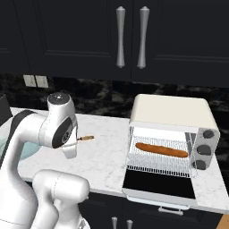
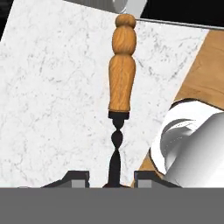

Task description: Pick up the kebab skewer and baguette bread, and place them inside the toaster oven. Close the toaster oven door and start by setting the timer.

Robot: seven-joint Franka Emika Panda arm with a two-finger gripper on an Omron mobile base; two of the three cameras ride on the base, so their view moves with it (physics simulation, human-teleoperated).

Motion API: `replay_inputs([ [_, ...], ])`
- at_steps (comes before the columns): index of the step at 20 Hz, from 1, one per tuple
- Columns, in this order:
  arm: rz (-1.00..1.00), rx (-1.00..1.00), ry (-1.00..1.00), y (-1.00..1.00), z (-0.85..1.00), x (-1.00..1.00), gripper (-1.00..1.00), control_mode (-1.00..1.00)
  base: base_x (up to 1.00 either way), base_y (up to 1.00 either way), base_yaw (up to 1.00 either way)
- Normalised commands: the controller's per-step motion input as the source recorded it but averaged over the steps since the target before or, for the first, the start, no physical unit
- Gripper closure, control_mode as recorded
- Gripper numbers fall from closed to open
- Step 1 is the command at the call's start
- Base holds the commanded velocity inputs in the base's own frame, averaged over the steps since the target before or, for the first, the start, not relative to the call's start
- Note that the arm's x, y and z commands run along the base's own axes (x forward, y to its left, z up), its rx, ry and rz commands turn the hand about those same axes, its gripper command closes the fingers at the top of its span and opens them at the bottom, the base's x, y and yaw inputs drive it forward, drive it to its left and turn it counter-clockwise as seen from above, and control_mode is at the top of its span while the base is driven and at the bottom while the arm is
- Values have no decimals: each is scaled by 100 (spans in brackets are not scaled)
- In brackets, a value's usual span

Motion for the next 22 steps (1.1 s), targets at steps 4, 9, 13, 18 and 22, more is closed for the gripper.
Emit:
replay_inputs([
  [4,-30,8,-2,-100,54,-26,100,-100,0,0,0],
  [9,-23,6,0,-100,51,-40,100,-100,0,0,0],
  [13,-15,2,0,-100,22,-30,100,-100,0,0,0],
  [18,-5,0,0,-100,0,-20,100,-100,0,0,0],
  [22,0,0,-11,-75,0,13,100,-100,0,0,0],
])
